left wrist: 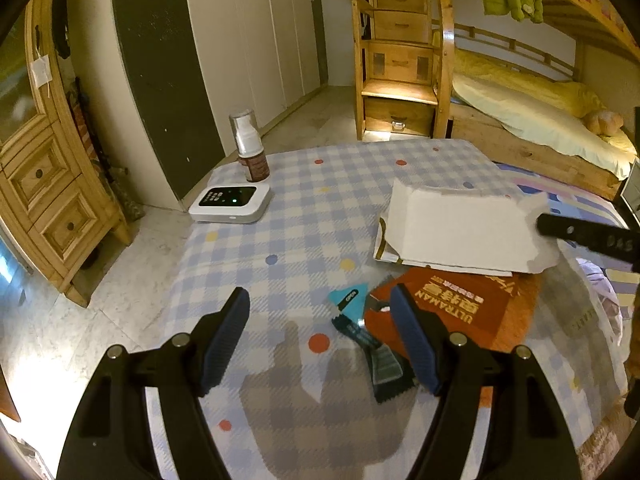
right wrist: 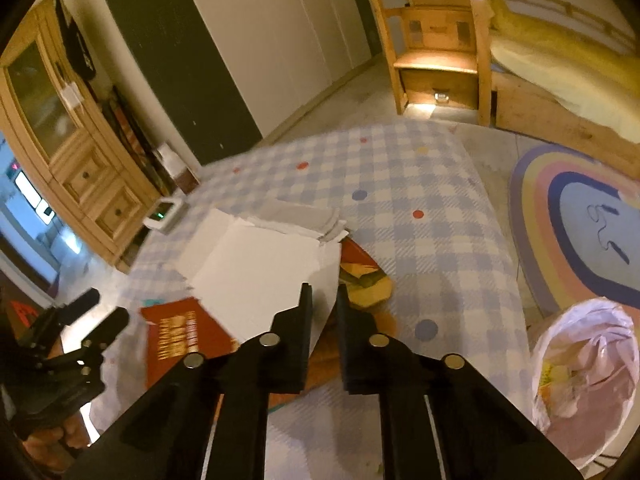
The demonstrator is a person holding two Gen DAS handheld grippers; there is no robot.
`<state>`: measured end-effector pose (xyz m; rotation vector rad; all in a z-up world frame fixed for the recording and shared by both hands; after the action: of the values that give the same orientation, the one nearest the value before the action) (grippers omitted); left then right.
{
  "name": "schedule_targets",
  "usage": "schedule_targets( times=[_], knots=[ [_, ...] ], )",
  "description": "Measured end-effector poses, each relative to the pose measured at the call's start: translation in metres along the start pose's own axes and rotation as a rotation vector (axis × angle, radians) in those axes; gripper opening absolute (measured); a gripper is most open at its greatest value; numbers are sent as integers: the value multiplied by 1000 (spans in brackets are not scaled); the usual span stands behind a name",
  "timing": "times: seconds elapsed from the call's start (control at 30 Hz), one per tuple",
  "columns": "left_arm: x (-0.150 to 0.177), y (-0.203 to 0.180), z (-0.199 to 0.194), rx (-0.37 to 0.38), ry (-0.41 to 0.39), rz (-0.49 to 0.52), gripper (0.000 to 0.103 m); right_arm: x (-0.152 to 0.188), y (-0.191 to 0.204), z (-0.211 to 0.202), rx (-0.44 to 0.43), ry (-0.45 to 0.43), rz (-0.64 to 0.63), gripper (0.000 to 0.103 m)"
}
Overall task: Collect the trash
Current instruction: 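Lift the cardboard with the right tool while the left tool grasps a white paper strip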
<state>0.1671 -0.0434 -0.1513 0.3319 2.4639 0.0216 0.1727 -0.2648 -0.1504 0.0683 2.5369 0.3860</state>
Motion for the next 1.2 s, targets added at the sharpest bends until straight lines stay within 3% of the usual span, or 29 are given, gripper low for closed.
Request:
schedule_targets(
  times=[0.2, 0.4, 0.57, 0.83, 1.2],
  knots=[
    [6, 0, -20, 4, -26, 2, 71, 3, 9, -52, -51, -122, 22, 1],
    [7, -4, -33, 14, -44, 11, 74, 3, 8, -111, 59, -296, 18, 0],
    [16, -15, -33, 40, -36, 32, 79, 13, -3, -121, 112, -284, 25, 0],
    [34, -43, -24, 84, -8, 116, 79, 38, -16, -120, 147, -257, 28, 0],
    [24, -78, 12, 35, 18, 254, 76, 44, -22, -119, 146, -248, 32, 0]
  ],
)
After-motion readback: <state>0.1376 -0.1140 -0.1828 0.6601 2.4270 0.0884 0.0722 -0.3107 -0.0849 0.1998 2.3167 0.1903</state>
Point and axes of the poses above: each gripper's, at about its wrist camera, not at the fingertips, and z roughly the way its jaws point, y to its left, x to its underside, the point moved 4 cm from there along z, roughly the way its jaws point, and after that the axes turned 8 degrees about y, right-handed, at the moved point
